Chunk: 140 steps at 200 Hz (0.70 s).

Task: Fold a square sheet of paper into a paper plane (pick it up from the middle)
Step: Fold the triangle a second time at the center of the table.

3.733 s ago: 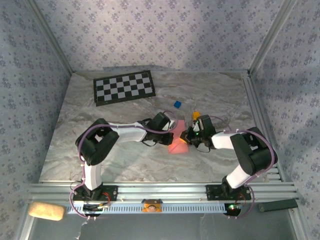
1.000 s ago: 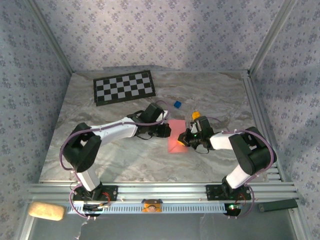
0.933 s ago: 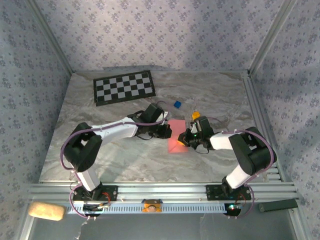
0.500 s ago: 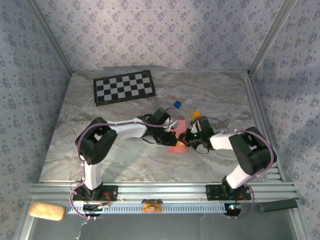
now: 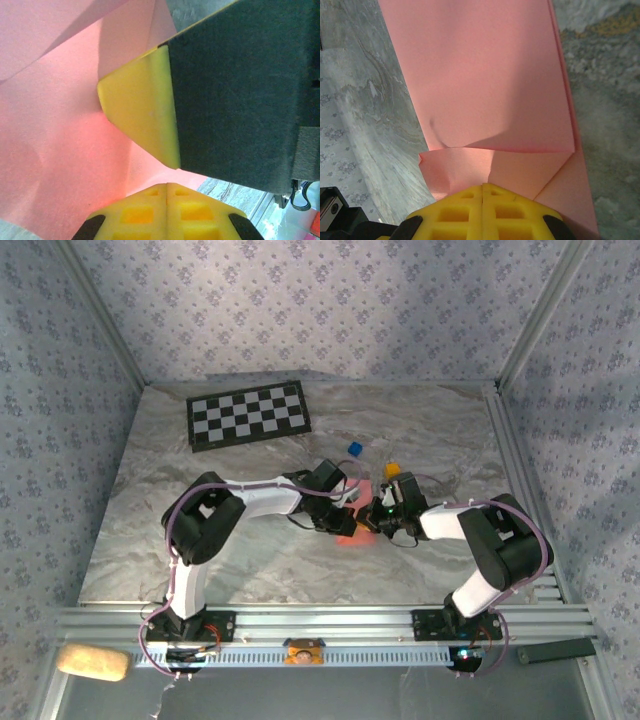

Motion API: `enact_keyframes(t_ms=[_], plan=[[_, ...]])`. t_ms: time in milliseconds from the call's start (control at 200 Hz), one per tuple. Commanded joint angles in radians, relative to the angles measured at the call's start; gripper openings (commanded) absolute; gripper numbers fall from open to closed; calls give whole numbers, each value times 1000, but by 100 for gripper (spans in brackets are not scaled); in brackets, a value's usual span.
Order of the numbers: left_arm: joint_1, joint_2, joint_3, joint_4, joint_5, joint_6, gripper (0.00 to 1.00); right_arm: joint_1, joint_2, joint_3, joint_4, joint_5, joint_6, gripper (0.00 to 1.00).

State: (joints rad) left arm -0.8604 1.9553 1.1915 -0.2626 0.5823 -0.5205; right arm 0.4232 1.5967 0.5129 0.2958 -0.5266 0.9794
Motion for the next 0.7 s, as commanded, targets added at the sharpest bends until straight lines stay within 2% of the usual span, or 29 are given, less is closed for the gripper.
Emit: enact_keyframes(t_ms=[0,695], plan=[[-7,20,-11,-16,-13,25,5,-8,13,-37,-93,81,1,2],[-7,-11,-111,11,-13,19,6,-24,10,-47,-111,87,-15,2]])
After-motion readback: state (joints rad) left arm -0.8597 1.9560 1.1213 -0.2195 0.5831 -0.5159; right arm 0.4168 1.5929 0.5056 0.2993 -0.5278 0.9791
